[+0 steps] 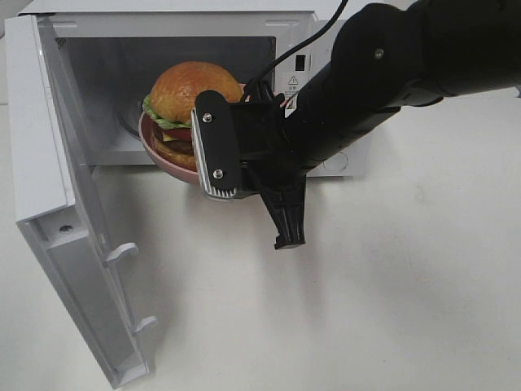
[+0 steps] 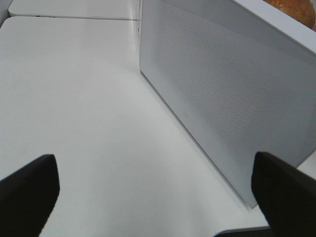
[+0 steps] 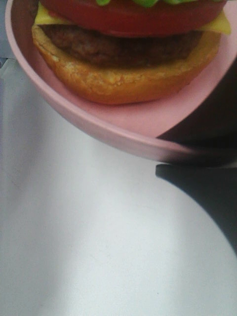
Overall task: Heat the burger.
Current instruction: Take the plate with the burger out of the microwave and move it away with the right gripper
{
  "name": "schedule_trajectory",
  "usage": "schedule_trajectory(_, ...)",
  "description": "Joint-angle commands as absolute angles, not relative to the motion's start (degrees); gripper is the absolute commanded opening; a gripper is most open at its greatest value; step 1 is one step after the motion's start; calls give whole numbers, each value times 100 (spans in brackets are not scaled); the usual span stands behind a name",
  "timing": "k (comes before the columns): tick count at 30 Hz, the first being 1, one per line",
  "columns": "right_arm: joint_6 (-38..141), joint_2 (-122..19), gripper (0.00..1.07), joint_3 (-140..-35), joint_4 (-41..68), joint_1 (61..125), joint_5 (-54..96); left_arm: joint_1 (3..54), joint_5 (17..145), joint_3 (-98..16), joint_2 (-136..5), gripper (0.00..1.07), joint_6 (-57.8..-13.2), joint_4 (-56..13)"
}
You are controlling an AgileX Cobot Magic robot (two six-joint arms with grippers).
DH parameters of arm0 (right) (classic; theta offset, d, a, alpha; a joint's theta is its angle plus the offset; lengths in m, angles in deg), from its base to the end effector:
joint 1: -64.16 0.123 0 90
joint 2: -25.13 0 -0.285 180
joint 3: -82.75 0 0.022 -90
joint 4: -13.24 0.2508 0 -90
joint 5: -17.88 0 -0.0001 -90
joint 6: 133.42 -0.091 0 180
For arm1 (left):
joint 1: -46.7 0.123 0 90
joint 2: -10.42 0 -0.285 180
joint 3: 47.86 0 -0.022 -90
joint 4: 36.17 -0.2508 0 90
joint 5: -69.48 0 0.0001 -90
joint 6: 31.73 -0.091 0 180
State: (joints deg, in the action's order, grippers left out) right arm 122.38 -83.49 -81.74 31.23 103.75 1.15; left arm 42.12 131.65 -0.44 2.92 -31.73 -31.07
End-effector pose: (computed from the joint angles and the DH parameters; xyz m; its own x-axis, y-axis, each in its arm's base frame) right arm 0.2792 0.2414 0.2010 0.2703 -0.8788 -0.3932 -0.8585 -0.0351 -0.5116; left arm -0.0097 -0.0064 0.2811 -0.4583 -0.0049 -0.8888 0.1305 0.9888 -0.0727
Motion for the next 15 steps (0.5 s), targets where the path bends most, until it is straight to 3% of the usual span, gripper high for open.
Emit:
schedule_trajectory(1,12324,-8063,0,-8060,3232,10312,567,4223,13090,-38,389,98,-3173,-3078)
schedule_trajectory(15,12324,-7204,0,-7120,3220,10312,642,4223,13090,-38,389,98,-3173,-3078)
